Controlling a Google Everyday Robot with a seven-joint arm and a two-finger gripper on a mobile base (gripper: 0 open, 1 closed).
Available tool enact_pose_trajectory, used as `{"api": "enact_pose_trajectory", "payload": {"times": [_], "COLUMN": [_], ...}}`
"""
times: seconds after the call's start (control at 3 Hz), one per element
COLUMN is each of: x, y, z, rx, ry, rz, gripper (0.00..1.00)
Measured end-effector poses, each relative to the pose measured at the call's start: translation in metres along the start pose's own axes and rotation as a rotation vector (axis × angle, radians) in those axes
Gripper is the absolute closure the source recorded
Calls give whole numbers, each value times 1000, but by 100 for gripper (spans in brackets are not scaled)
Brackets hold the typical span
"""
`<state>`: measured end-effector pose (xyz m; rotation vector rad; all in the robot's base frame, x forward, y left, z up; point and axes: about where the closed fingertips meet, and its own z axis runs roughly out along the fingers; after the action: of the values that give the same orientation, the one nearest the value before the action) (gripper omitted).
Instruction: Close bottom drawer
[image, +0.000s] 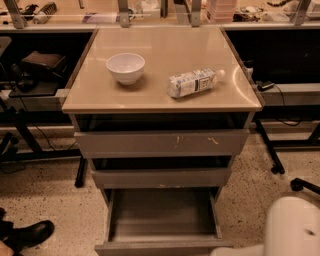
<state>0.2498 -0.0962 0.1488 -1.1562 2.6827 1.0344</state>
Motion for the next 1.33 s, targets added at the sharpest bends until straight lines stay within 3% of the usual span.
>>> {"api": "enact_pose_trajectory", "payload": {"times": [0.33,0.67,1.0,1.33], "x": [-14,-44,-102,-168], "y": [23,10,-40,-110], "z": [75,108,86,-17], "rx": [-215,-295,-205,54], "ry": [90,94,-26,-266], "rz": [-7,29,34,41], "gripper": [0,0,0,0]}}
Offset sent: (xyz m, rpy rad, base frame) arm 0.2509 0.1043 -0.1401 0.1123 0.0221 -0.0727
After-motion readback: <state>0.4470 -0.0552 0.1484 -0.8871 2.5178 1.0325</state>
